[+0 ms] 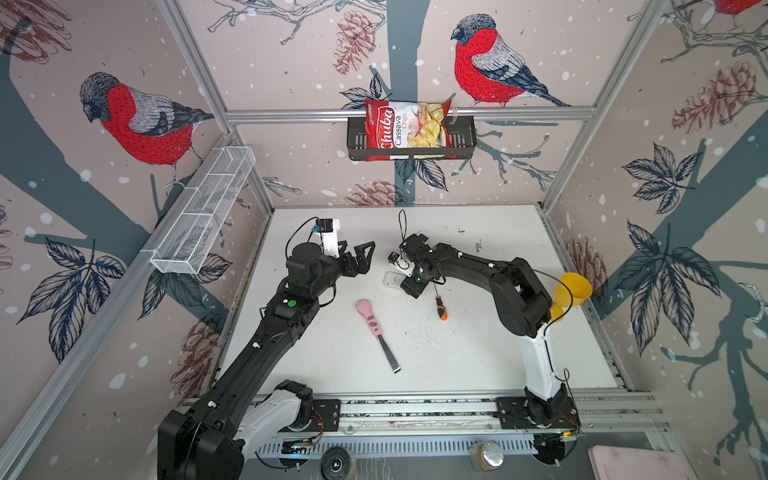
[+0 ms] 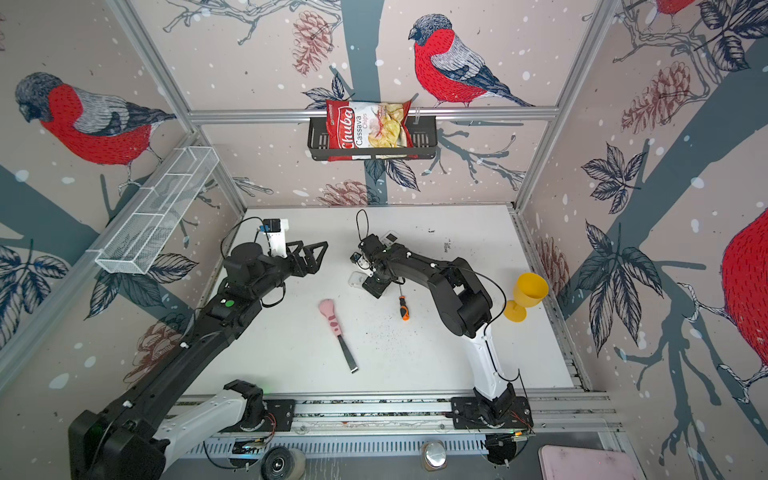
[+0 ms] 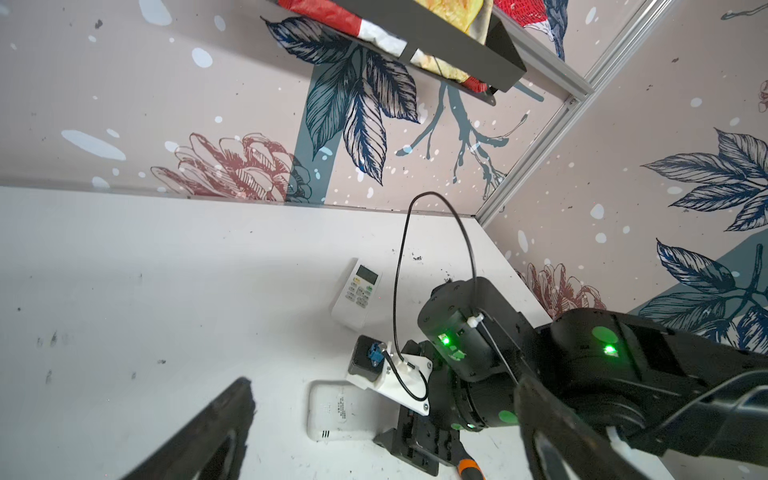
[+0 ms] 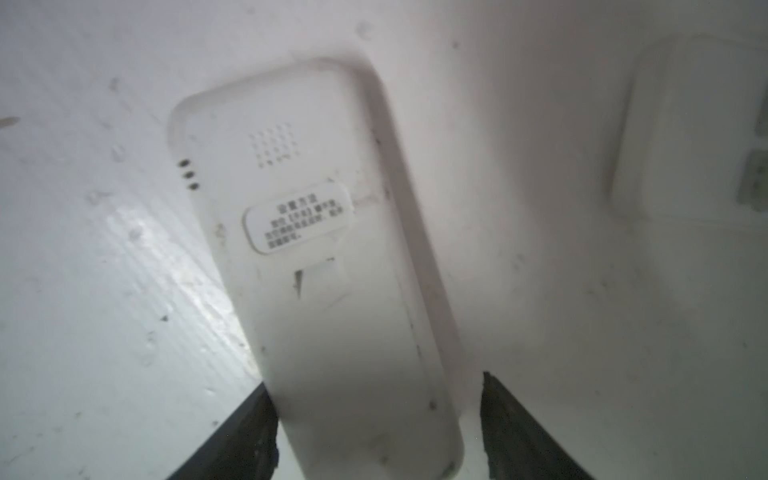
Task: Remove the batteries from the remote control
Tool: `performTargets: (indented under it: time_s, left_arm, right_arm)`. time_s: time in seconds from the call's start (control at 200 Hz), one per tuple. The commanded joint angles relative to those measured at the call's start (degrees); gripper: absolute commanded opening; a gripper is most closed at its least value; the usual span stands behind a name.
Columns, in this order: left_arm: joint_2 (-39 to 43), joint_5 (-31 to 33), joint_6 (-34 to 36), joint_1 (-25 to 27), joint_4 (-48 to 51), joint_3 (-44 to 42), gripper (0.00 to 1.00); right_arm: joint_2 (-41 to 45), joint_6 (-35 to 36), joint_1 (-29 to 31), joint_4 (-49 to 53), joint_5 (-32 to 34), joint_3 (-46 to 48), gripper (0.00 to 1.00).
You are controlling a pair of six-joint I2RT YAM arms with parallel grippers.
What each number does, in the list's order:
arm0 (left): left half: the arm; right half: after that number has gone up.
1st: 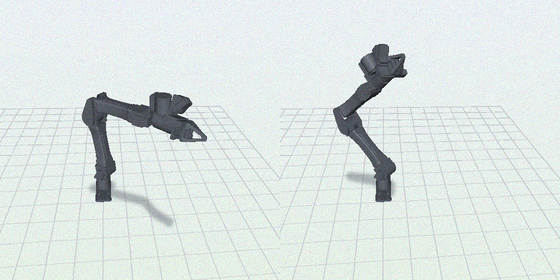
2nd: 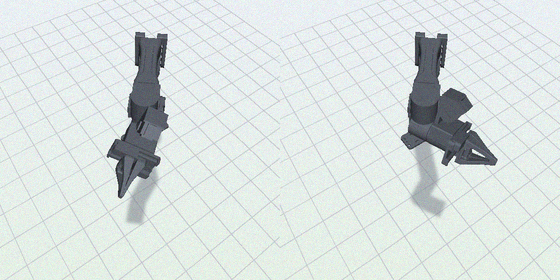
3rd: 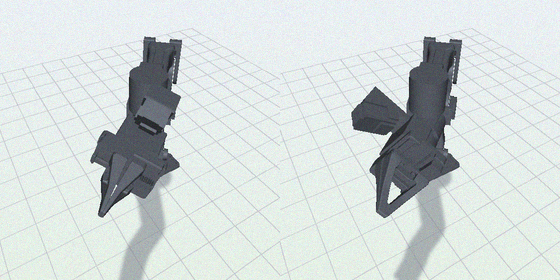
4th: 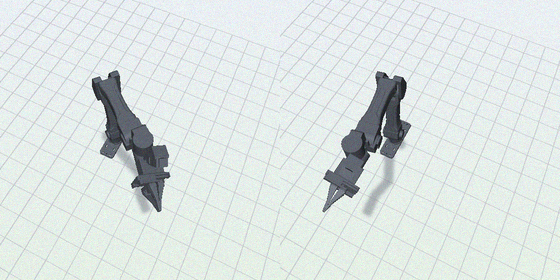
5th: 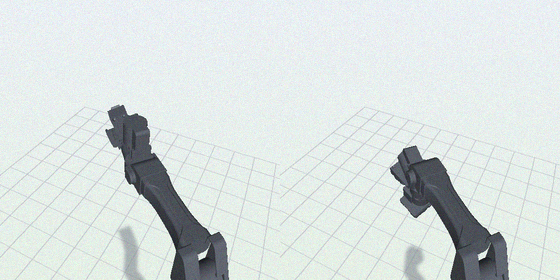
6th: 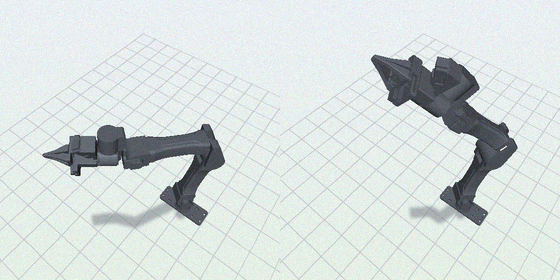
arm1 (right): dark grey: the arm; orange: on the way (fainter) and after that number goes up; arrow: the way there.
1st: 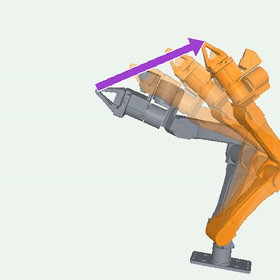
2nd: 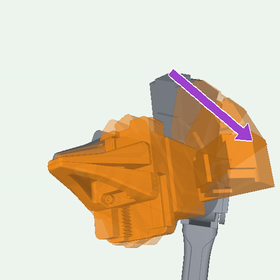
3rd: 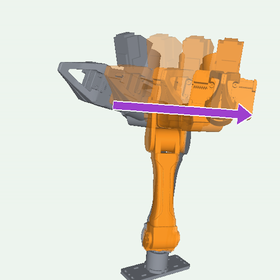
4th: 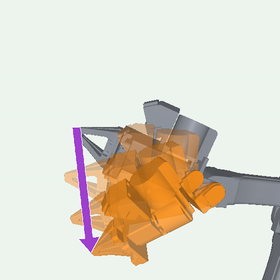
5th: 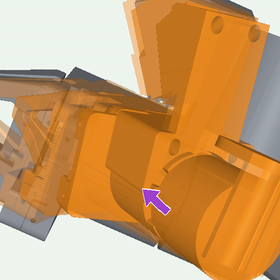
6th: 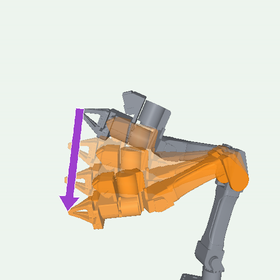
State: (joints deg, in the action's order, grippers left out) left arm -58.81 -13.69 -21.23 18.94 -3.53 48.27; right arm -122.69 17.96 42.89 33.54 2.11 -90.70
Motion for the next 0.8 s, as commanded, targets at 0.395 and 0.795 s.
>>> performTargets:
  time_s: [0.395,0.795]
  left_arm:
    - [-20.2,-4.43,28.56,1.8,22.09,22.15,0.96]
    - [-43.49,-13.77,57.45,5.7,35.09,38.43,0.95]
  right_arm:
    - [19.89,-10.05,-6.05,-13.15,-8.87,14.68,0.77]
    - [49.17,-30.64,-17.14,-44.7,-24.52,47.14,0.81]
